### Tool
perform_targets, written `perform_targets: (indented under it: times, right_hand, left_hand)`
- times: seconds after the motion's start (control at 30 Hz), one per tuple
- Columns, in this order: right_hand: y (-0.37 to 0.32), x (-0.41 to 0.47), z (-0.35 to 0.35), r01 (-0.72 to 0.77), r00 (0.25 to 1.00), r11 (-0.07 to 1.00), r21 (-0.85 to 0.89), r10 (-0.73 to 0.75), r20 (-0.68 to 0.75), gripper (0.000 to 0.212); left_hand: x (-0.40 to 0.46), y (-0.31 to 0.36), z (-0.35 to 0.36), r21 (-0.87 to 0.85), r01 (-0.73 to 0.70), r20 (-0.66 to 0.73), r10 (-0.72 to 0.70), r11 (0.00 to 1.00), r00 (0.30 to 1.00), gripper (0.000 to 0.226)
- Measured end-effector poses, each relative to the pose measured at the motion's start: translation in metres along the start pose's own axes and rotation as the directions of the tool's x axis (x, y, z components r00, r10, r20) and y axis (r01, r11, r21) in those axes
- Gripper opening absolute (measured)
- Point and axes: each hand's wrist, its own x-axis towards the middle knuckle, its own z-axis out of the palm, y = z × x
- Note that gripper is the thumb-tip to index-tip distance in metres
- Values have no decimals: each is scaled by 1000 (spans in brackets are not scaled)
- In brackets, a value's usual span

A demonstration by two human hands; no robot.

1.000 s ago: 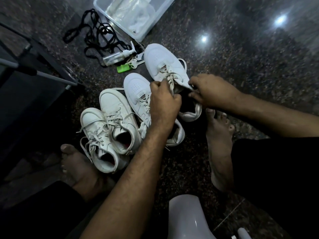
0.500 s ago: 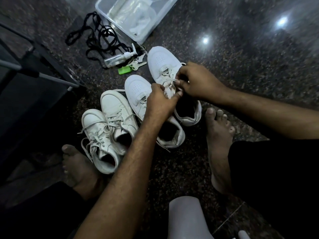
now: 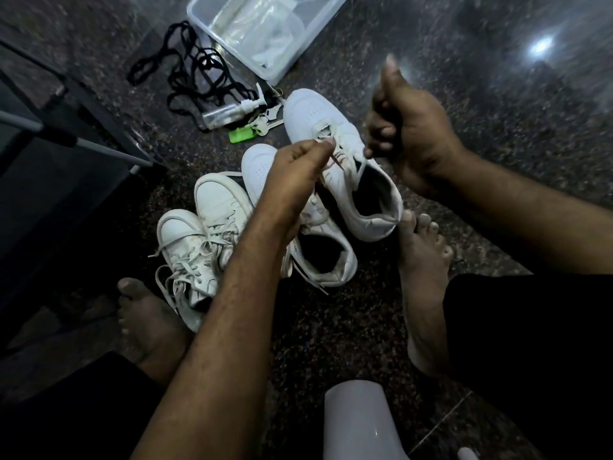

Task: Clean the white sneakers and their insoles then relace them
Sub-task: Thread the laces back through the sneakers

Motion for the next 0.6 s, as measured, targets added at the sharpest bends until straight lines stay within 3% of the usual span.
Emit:
perform_targets:
  times: [0.03, 0.1, 0.2, 0.23, 0.37, 0.5, 0.57, 0.6]
  right_hand:
    - [-2, 2, -1, 28, 1000, 998, -60, -28, -3, 42]
    - [1, 6, -2, 131, 991, 922, -364, -128, 32, 39]
    - [21, 10, -12, 273, 959, 546, -792, -94, 267, 50]
    - [27, 10, -16, 301, 946, 472, -829, -40, 321, 55]
    - [40, 5, -22, 364, 914, 410, -836, 15, 405, 55]
    - [41, 9, -21, 337, 941, 299, -893, -135, 310, 22]
    - [38, 11, -19, 318, 946, 246, -916, -146, 290, 17]
    - [36, 9, -17, 308, 950, 280, -909, -143, 277, 16]
  left_hand:
    - [0, 2, -1, -44, -51, -25, 49, 998, 998, 28]
    - [3, 1, -1, -37, -136, -22, 135, 990, 991, 44]
    - [5, -10, 0, 64, -172, 13, 171, 983, 985, 42]
    - [5, -13, 0, 69, -163, 19, 162, 984, 987, 36]
    - [2, -15, -3, -57, -171, 8, 172, 984, 985, 33]
    - [10, -13, -5, 104, -263, -72, 271, 959, 960, 33]
    - [15, -13, -8, 204, -225, -88, 246, 953, 965, 30]
    - [16, -12, -9, 216, -179, -98, 204, 960, 974, 29]
